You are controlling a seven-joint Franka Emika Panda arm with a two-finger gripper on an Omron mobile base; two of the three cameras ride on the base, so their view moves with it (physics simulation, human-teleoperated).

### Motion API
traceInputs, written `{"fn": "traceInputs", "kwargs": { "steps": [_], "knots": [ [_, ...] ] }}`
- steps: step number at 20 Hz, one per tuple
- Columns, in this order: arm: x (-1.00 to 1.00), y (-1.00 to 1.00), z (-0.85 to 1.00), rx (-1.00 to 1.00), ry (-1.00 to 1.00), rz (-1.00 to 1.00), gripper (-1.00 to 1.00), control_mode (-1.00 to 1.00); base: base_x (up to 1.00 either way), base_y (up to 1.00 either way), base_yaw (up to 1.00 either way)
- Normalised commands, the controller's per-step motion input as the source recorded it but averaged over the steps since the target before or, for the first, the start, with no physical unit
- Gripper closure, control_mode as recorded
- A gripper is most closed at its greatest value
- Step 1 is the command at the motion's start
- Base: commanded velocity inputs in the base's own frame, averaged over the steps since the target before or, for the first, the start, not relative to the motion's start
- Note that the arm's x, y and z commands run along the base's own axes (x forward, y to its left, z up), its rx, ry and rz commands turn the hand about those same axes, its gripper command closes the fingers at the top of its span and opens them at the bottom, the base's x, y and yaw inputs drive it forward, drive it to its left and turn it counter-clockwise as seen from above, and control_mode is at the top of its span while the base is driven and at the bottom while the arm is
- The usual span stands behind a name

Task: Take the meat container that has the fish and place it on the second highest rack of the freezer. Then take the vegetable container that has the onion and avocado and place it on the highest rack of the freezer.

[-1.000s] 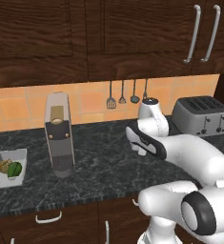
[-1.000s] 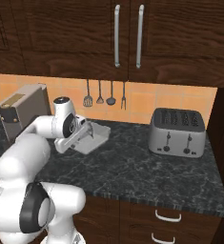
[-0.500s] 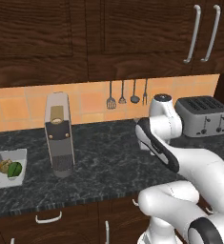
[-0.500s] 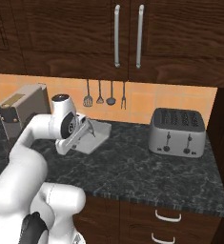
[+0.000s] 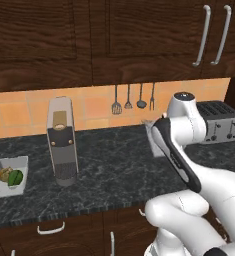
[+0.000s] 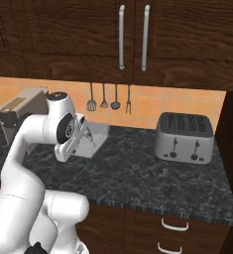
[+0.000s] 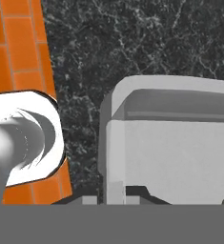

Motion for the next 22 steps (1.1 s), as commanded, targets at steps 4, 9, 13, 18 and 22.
{"fn": "traceInputs", "kwargs": {
  "steps": [4,9,13,18,22],
  "knots": [
    [-0.53,-0.25,0.44,0.00,-0.04,0.04,1.00,-1.00,0.00,0.00,0.00],
    [-0.43,-0.06,0.21,0.00,-0.24,0.01,1.00,-1.00,0.00,0.00,0.00],
    [-0.12,0.00,0.44,0.00,-0.10,0.01,1.00,-1.00,0.00,0.00,0.00],
    [-0.15,-0.05,0.33,-0.01,0.00,0.01,1.00,-1.00,0.00,0.00,0.00],
    [-0.33,-0.18,0.08,-0.03,0.00,0.03,1.00,-1.00,0.00,0.00,0.00]
  ]
}}
